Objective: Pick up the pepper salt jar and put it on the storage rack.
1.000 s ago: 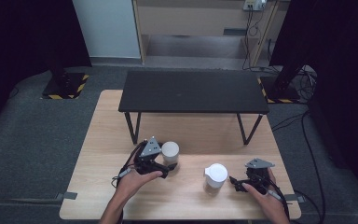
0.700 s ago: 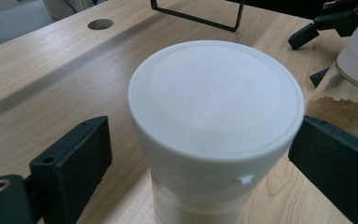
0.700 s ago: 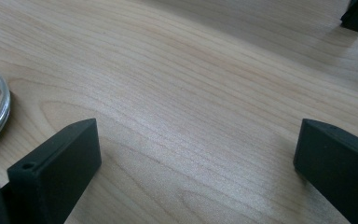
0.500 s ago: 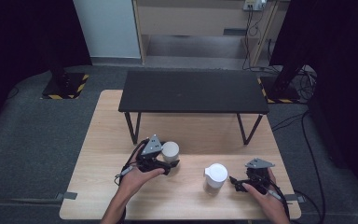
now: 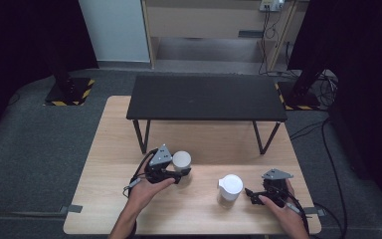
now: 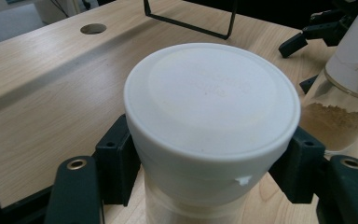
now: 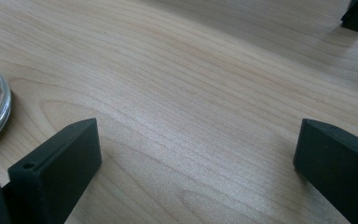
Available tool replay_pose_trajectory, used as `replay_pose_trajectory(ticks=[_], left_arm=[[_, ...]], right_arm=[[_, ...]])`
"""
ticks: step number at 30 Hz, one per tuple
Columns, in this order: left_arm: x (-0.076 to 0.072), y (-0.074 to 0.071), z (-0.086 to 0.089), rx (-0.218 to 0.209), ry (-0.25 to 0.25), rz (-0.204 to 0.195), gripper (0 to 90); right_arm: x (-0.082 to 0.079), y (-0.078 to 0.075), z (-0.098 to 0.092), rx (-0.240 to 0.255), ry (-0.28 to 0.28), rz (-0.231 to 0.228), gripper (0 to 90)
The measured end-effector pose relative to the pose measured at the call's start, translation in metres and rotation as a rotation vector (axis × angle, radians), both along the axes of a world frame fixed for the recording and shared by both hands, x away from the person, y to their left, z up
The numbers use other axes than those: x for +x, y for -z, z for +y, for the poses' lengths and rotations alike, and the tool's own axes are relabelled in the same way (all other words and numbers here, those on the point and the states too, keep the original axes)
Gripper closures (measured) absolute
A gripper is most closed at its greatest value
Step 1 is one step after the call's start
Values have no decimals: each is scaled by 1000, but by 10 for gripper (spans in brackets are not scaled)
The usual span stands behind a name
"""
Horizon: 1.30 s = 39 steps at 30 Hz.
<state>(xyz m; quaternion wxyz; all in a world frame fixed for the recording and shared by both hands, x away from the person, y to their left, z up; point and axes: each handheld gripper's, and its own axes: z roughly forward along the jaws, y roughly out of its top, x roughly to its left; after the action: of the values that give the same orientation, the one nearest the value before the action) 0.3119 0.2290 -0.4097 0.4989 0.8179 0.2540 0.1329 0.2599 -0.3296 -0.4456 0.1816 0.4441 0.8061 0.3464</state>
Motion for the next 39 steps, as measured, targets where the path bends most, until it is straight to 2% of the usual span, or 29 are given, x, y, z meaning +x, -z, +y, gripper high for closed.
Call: replay_pose_trajectory(ticks=[3,10,17,21,29,39], left_arm=[[-1,-4,-2,23,16,-10,332],[0,-16,4,21,54,-33,332],[7,-28,16,6,120,-39,332],[8,-33,19,20,145,-47,332],[10,-40,27,24,167,-46,332],[12,-53,34,8,186,-54,332]], right_arm=[[0,0,0,0,0,0,14],[0,0,0,0,0,0,14],[0,0,0,0,0,0,14],[0,0,0,0,0,0,14],[0,0,0,0,0,0,14],[0,0,0,-1,0,0,14]])
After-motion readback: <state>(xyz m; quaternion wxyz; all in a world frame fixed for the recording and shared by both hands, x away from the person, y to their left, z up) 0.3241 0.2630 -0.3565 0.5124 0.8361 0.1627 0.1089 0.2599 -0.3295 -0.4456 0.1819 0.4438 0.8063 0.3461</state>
